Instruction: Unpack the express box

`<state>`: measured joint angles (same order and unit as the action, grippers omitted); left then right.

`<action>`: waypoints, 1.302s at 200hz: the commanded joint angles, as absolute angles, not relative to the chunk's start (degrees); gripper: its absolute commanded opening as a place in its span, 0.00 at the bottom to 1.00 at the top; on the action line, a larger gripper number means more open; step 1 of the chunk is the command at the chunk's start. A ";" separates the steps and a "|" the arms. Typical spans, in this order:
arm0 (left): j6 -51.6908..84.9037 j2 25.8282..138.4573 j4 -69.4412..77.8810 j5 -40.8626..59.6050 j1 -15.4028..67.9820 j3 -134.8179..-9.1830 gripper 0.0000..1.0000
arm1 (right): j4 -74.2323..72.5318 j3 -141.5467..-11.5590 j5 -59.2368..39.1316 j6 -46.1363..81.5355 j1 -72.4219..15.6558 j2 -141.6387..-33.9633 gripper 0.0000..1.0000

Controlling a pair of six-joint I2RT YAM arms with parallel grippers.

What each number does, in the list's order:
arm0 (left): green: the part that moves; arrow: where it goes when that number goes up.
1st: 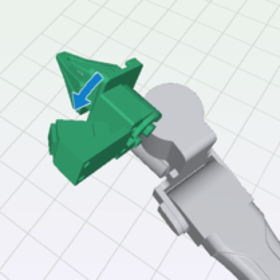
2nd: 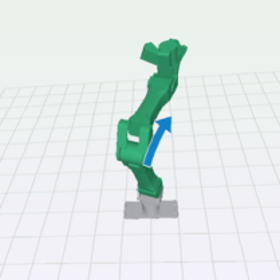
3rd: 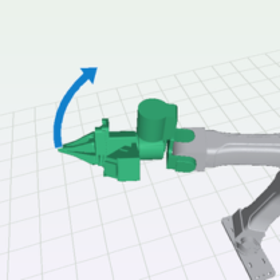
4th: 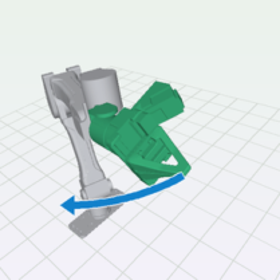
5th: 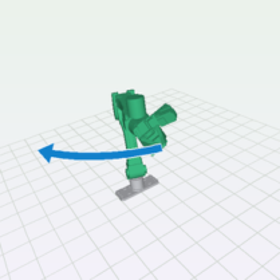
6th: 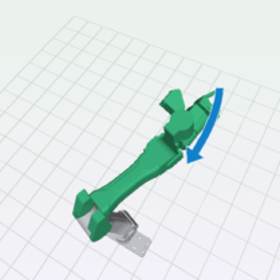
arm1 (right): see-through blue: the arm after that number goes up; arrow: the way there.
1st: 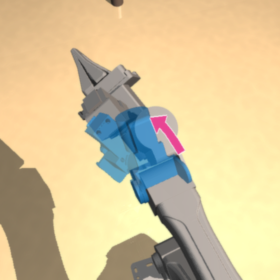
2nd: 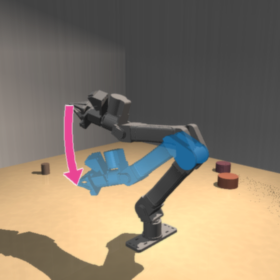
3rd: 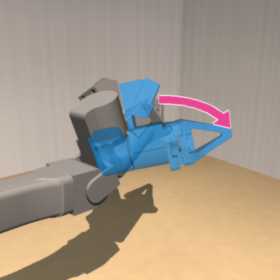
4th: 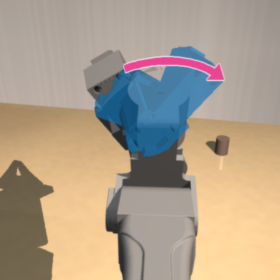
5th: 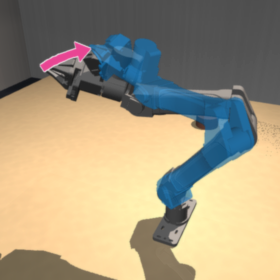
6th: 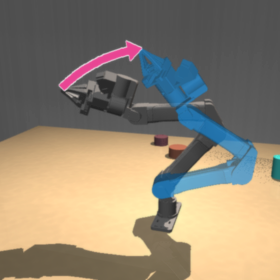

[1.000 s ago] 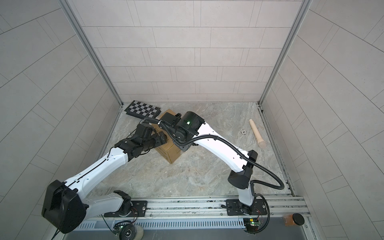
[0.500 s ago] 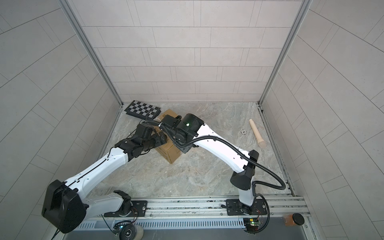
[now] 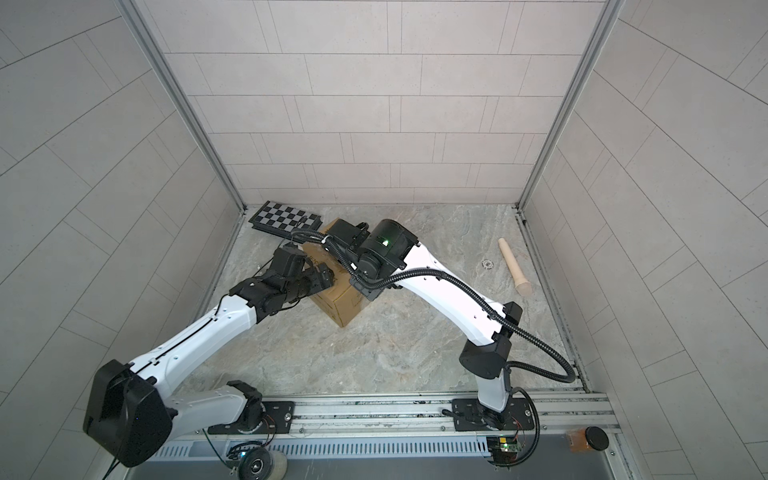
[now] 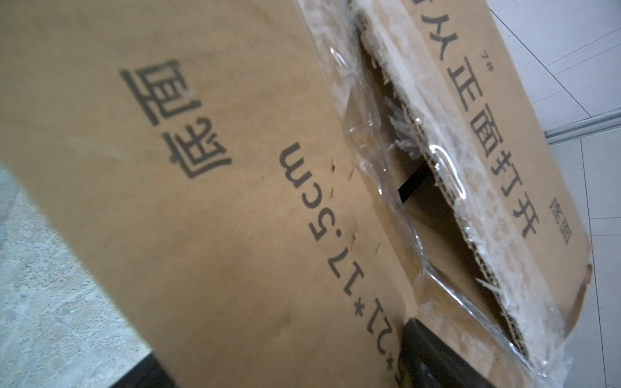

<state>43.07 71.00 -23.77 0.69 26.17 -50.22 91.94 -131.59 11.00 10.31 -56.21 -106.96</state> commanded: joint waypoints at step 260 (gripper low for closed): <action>41.14 75.67 -37.24 -0.97 26.42 -44.03 0.96 | 89.03 -127.64 13.86 7.28 -54.50 -111.39 0.00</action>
